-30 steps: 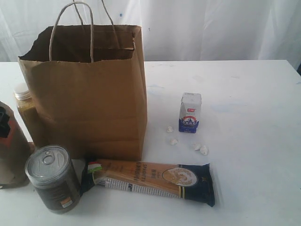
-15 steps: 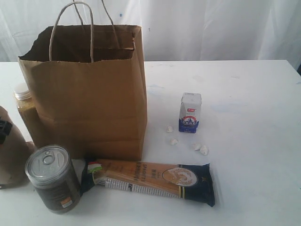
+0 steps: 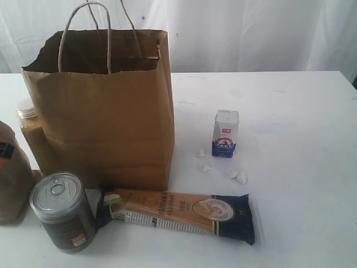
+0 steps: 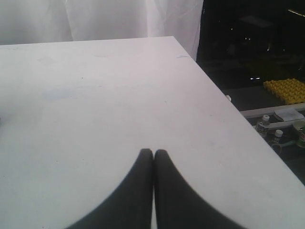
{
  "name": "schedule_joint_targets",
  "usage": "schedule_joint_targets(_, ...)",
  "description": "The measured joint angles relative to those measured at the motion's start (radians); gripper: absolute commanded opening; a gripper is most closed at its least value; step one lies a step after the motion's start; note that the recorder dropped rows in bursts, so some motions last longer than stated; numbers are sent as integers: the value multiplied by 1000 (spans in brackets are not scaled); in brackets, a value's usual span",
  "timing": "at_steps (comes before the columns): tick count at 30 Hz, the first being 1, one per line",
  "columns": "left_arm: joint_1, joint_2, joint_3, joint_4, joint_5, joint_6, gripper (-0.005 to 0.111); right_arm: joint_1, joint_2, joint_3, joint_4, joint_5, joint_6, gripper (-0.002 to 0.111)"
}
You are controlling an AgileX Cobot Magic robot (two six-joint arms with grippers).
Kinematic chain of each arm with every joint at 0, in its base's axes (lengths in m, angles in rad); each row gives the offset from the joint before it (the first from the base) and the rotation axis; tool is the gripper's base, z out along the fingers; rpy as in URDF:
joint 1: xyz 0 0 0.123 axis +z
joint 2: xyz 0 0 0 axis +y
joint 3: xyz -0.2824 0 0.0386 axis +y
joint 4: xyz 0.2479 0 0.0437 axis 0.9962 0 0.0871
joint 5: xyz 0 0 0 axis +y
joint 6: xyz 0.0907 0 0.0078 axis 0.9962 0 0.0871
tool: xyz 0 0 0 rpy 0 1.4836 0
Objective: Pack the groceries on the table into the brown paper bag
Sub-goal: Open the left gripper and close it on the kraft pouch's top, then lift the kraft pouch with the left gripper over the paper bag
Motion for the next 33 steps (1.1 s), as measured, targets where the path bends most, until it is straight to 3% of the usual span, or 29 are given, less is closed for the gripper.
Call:
schedule_joint_targets(4,0,-2,-8,3,20,0,0,0,0,0,0,0,0,0)
schedule_joint_targets(10,0,-58,-141,26,276,2,0,0,0,0,0,0,0,0)
schedule_joint_targets(22,0,-316,-322,51,393,2,0,0,0,0,0,0,0,0)
schedule_joint_targets(24,0,-346,-402,53,383,2,0,0,0,0,0,0,0,0)
schedule_joint_targets(28,0,-375,-540,44,219,2,0,0,0,0,0,0,0,0)
schedule_joint_targets(31,0,-379,-570,-103,88,2,0,0,0,0,0,0,0,0)
schedule_joint_targets(33,0,-379,-570,-193,82,2,0,0,0,0,0,0,0,0)
